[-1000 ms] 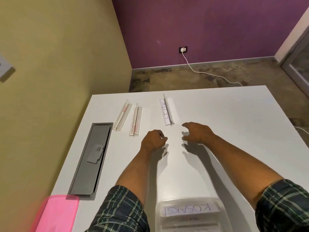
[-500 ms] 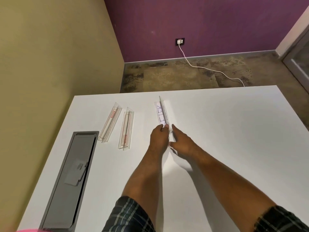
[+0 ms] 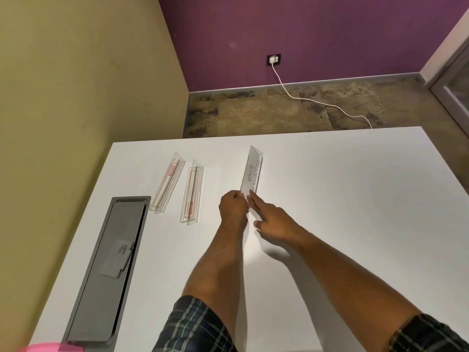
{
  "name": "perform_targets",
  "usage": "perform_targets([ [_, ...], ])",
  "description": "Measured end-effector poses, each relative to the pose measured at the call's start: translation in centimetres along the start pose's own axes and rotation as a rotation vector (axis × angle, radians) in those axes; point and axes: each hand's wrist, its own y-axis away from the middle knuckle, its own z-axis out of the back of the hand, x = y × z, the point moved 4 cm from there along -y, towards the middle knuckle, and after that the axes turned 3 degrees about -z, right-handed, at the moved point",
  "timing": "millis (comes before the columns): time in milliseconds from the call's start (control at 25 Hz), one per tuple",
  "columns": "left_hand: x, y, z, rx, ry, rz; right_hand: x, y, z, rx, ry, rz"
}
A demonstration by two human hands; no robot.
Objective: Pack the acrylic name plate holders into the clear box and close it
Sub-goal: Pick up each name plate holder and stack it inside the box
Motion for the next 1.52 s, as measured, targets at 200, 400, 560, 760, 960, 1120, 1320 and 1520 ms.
perform_targets([
  [200,0.1,3.9,3.8,-0.047,-0.052,-0.042,0.3,4.0,2.6,-0.241,0.121,0.04],
  [400,0.9,9.0,6.8,0.075,-0.042,-0.03,-1.3,9.1,5.2,-0.231,0.381,-0.016],
  [560,1.7,14.3,8.2,0.204,-0.055,0.009,-1.1,13.9,6.7,-0.199,0.511,-0.045],
  [760,3.2,19.7,8.8,0.349,0.028,0.102,-1.3,19.8,5.9,-0.25,-0.114,-0.142],
  [960,5.4,24.5,7.9,0.49,0.1,0.143,-1.4,24.3,4.0,-0.198,-0.621,-0.104],
  [1120,6.9,27.7,6.5,0.639,0.162,0.198,-0.5,26.5,2.7,-0.119,-0.858,-0.047],
  [1320,8.6,29.8,5.6,0.714,0.086,0.17,0.9,28.3,-0.9,0.105,-0.761,-0.064],
  [1520,9.7,30.4,6.4,0.771,0.049,0.191,1.2,29.2,-1.9,0.147,-0.661,-0.053],
])
